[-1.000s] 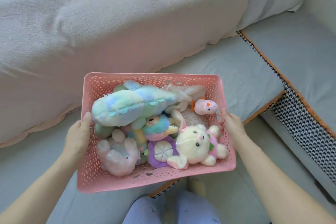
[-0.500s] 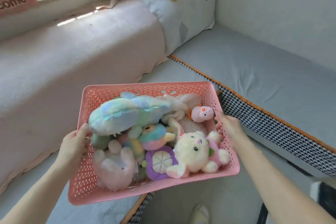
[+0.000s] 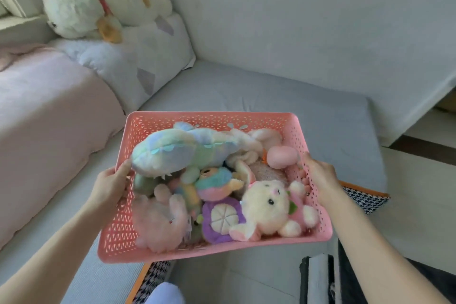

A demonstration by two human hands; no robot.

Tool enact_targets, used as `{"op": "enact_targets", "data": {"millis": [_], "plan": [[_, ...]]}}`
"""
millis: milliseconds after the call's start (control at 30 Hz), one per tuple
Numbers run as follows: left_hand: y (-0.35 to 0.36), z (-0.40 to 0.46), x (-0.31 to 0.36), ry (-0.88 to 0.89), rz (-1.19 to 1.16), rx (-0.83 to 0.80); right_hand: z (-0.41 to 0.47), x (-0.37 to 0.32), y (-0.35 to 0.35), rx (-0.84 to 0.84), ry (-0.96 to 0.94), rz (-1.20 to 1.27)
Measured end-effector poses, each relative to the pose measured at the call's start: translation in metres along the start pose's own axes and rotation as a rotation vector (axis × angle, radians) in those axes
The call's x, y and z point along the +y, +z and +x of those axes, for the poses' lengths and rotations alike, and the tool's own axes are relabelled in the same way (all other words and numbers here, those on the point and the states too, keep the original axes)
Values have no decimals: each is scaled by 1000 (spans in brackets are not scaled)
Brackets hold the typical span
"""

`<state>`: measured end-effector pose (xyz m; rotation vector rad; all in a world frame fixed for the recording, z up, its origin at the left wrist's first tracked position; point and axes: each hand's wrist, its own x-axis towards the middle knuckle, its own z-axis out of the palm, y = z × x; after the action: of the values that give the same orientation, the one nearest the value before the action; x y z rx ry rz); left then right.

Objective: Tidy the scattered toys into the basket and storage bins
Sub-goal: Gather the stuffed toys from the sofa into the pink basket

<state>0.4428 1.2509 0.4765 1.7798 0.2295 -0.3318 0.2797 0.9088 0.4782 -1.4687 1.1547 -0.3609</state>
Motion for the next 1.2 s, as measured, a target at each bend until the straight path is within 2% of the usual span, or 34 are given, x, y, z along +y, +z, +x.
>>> {"op": "enact_targets", "data": {"millis": [267,333,667,933,1200], "plan": [[158,66,58,93,184,-285,57,2,-87,280,92,134],[212,89,73,127,218,-398,78,4,-107,370,118,181],[435,152,173,273,373,-792,125,-19,-167,742,262,437],[594,97,198,359,435,-1053,127,-5,-242,984,325,558],[772,-7,178,377,530,-1247,166,50,-380,1112,389,731]]}}
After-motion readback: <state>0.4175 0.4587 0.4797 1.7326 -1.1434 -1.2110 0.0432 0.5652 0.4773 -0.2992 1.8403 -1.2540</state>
